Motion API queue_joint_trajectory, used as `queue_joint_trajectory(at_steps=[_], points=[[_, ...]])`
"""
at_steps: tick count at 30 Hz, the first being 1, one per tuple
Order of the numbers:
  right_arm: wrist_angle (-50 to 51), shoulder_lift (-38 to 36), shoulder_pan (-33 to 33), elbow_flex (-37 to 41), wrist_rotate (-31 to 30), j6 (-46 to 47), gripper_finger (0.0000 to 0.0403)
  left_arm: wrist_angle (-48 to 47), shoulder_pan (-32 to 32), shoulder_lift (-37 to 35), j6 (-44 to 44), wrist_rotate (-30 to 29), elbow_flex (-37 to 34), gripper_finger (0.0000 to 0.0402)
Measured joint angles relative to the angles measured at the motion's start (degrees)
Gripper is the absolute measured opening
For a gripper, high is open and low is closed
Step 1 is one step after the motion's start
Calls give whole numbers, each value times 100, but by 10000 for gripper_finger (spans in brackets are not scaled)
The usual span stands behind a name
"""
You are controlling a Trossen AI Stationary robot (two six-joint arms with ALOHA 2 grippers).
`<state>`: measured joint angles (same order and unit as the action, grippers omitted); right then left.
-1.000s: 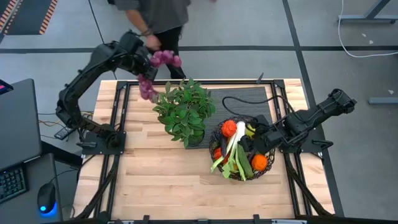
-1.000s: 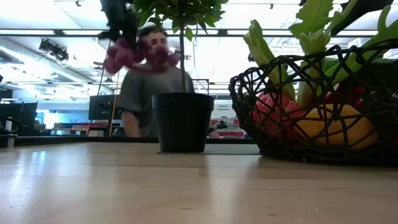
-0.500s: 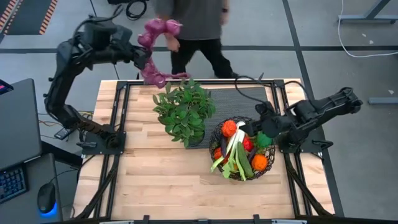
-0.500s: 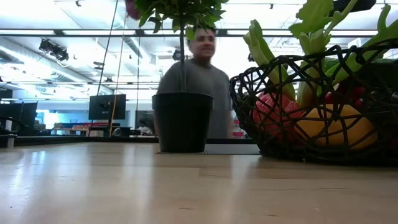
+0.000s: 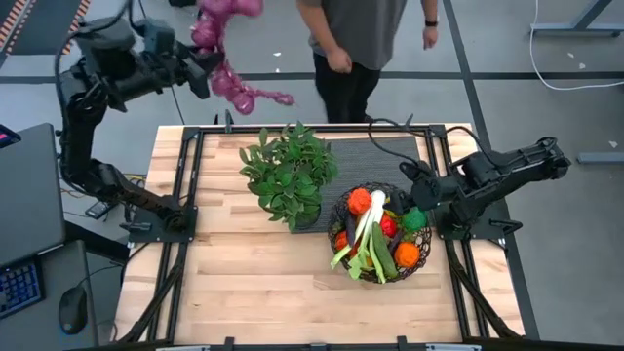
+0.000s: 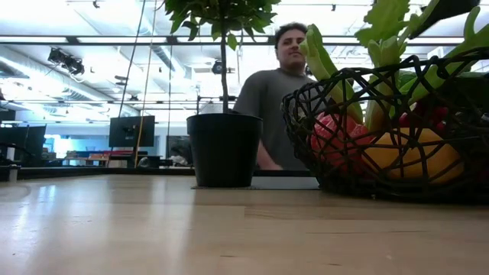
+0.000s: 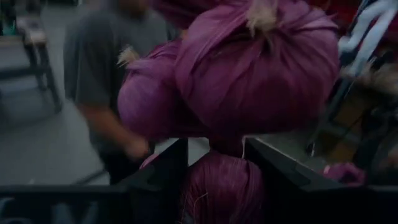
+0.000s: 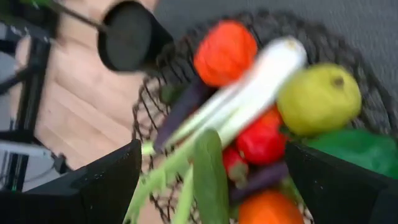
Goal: Build produce basket
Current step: Put the purple garlic into the brown wire basket
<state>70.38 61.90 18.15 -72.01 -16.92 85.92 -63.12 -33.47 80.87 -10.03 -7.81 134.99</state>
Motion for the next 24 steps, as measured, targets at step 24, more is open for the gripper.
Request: queue_joint_trajectory(at_steps=[24], points=[[635,158,786,-4,2630,1837,358,1950,2409,763,-739,1212,-37,156]])
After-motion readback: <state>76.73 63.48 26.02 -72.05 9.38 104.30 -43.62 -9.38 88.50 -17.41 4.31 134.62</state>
